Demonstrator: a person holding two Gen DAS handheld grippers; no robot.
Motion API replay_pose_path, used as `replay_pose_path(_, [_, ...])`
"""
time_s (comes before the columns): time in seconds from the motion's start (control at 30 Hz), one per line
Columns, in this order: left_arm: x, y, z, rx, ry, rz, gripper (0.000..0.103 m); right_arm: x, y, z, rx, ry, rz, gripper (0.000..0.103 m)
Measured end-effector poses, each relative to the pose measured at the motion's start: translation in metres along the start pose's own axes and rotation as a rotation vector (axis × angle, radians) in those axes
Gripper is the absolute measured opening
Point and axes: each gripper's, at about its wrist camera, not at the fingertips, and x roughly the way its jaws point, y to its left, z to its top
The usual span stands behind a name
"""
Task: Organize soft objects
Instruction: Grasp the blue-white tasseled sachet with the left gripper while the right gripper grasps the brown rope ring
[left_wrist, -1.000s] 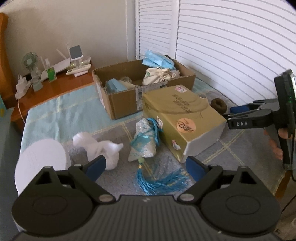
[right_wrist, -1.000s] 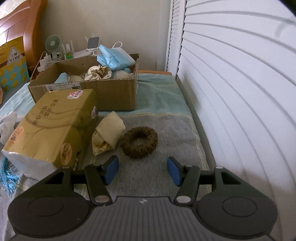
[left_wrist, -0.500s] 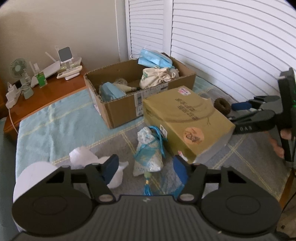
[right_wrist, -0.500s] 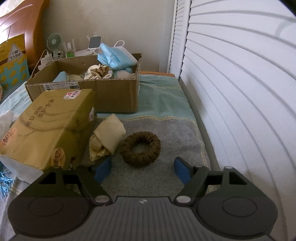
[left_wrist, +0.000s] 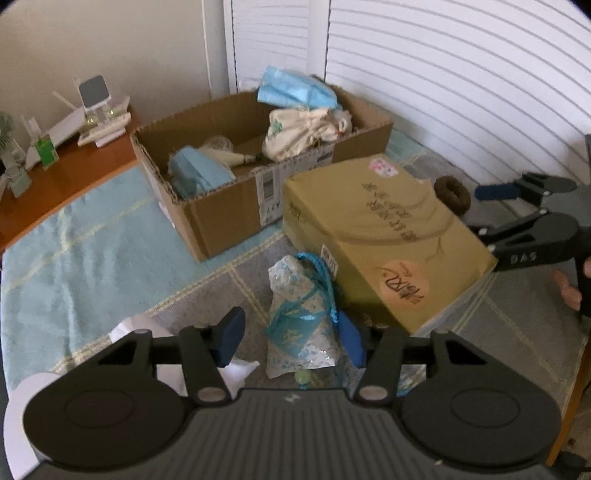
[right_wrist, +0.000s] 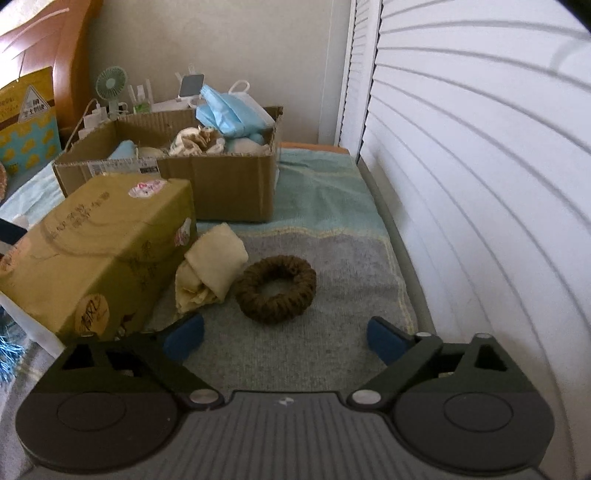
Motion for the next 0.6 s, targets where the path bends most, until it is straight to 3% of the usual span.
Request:
replay_pose_path(0.17, [0.01,0.004,-0.001,-0.011,0.033,-0.028,0.042,-0.005,-0.001,0.006,0.001,-0.036,0.048,0.083])
replay_pose_path(0.37, [0.013,0.008,-0.002,-0.029,0.036,-0.067,0.041,0.003,0.001,0.009,-0.016,-0.032,0.065,0.078])
replay_pose_path(0.47, [0.012,0.008,-0.001,-0.031,0.035,-0.064,0.036,0.007,0.002,0.01,-0.015,-0.026,0.07,0.071])
replay_pose_path(0.6, [0.011,0.008,-0.001,-0.031,0.036,-0.06,0.031,0.005,0.001,0.01,-0.01,-0.024,0.058,0.053])
